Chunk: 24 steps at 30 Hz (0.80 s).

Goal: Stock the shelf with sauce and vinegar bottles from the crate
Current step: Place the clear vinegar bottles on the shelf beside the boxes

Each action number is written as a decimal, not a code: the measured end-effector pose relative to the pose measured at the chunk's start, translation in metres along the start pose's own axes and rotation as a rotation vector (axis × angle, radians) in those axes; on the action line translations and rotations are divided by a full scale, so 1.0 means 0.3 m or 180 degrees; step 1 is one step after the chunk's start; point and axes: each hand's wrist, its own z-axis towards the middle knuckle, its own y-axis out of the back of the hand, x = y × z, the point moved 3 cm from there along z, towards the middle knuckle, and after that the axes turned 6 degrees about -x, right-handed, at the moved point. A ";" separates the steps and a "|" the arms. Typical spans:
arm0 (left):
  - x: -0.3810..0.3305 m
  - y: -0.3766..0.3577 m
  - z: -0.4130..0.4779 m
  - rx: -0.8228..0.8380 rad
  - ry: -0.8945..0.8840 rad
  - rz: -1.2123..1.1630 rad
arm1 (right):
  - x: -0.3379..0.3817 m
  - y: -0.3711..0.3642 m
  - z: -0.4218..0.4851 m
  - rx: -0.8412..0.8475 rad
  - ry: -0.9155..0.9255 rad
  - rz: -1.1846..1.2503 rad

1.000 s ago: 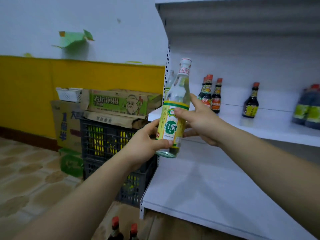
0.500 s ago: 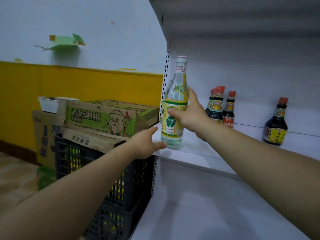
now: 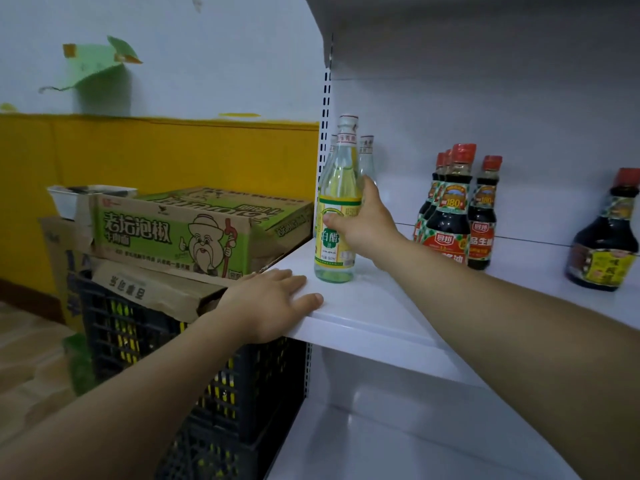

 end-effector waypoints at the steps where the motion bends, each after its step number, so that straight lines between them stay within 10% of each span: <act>1: -0.001 0.000 -0.001 0.0011 -0.0012 0.0001 | -0.010 -0.010 0.012 -0.0022 0.0003 -0.0020; 24: -0.005 -0.004 -0.015 -0.0244 -0.0021 -0.0109 | -0.155 -0.206 0.312 -0.0319 -0.0095 -0.0495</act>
